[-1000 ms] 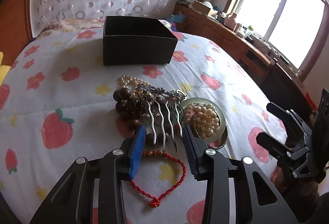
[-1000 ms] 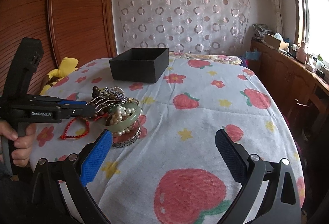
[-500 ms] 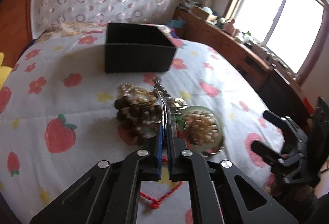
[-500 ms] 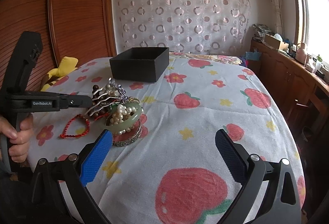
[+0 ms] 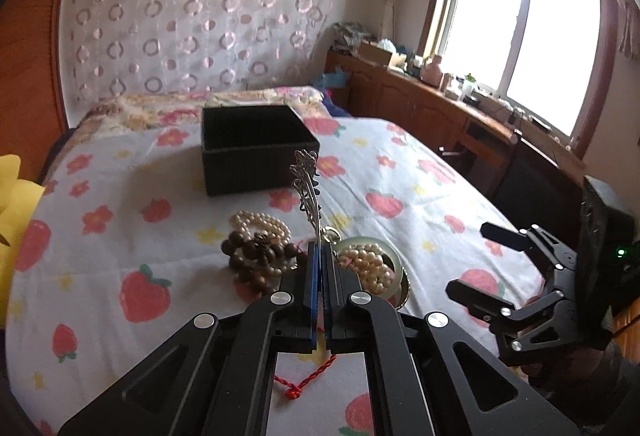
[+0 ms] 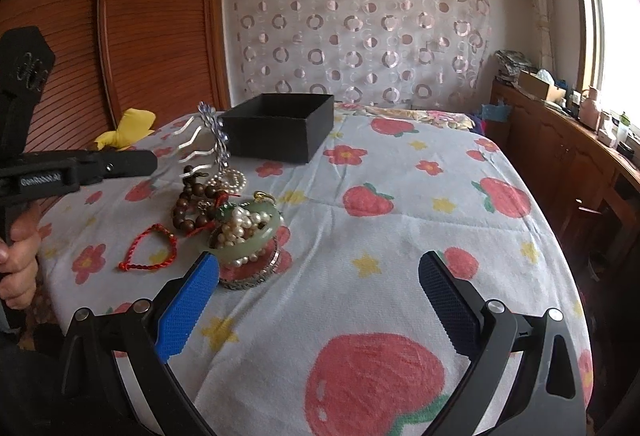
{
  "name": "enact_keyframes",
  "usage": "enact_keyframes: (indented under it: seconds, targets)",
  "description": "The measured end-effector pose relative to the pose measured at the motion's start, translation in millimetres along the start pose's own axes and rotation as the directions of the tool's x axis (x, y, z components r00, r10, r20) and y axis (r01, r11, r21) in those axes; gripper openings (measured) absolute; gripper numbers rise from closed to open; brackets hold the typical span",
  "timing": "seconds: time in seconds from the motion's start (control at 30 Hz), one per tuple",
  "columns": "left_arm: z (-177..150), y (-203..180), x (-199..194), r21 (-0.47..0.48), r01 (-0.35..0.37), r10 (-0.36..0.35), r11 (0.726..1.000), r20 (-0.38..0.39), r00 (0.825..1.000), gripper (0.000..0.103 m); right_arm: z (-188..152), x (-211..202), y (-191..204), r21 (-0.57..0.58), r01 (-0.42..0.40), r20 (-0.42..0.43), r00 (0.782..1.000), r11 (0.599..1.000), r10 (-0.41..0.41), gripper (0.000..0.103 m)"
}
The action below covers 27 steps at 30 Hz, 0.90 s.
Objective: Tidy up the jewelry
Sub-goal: 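Lift the comb with the left tool while the right tool grasps the jade bangle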
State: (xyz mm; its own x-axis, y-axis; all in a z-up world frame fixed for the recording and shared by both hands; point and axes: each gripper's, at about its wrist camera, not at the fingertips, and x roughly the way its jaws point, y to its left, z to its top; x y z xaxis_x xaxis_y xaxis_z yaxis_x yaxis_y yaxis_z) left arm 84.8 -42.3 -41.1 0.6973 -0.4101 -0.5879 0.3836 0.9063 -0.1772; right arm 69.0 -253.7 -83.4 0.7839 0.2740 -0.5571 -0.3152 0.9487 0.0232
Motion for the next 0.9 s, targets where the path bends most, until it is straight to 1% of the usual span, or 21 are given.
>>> enact_keyframes:
  seconds: [0.13, 0.2, 0.33, 0.43, 0.63, 0.67, 0.73, 0.8, 0.9]
  targets:
    - [-1.9, 6.9, -15.0, -0.019, -0.008, 0.009, 1.000, 0.035, 0.999, 0.001, 12.8, 7.5, 11.4, -0.037, -0.057, -0.014, 0.998, 0.998, 0.057, 0.101]
    - [-3.7, 12.7, -20.4, -0.038, -0.007, 0.009, 0.999, 0.048, 0.999, 0.001, 20.1, 16.3, 20.5, -0.077, -0.087, -0.040, 0.996, 0.993, 0.084, 0.101]
    - [-7.9, 21.7, -27.0, -0.058, -0.015, 0.019, 0.998, 0.062, 0.998, 0.001, 27.0, 38.4, 39.7, -0.161, -0.149, -0.122, 0.984, 0.976, 0.130, 0.101]
    - [-10.6, 26.2, -29.2, -0.065, -0.021, 0.026, 0.998, 0.068, 0.997, 0.001, 30.0, 58.1, 49.7, -0.198, -0.199, -0.207, 0.966, 0.960, 0.158, 0.097]
    - [-15.2, 29.8, -30.3, -0.071, -0.024, 0.030, 0.997, 0.075, 0.997, 0.001, 34.8, 81.3, 60.7, -0.258, -0.215, -0.285, 0.948, 0.942, 0.139, 0.090]
    - [-15.4, 30.7, -30.3, -0.071, -0.024, 0.029, 0.997, 0.075, 0.997, 0.001, 35.1, 83.4, 62.0, -0.271, -0.211, -0.293, 0.947, 0.939, 0.129, 0.087]
    - [-15.8, 31.5, -29.9, -0.074, -0.024, 0.029, 0.997, 0.075, 0.997, 0.001, 35.1, 86.0, 64.1, -0.303, -0.207, -0.309, 0.945, 0.930, 0.109, 0.083]
    - [-16.9, 31.6, -30.2, -0.074, -0.024, 0.030, 0.997, 0.075, 0.997, 0.001, 34.7, 88.4, 64.8, -0.317, -0.212, -0.326, 0.940, 0.924, 0.104, 0.075]
    - [-17.0, 32.0, -30.1, -0.075, -0.024, 0.030, 0.997, 0.076, 0.997, 0.001, 34.5, 87.5, 62.9, -0.320, -0.218, -0.328, 0.939, 0.922, 0.108, 0.074]
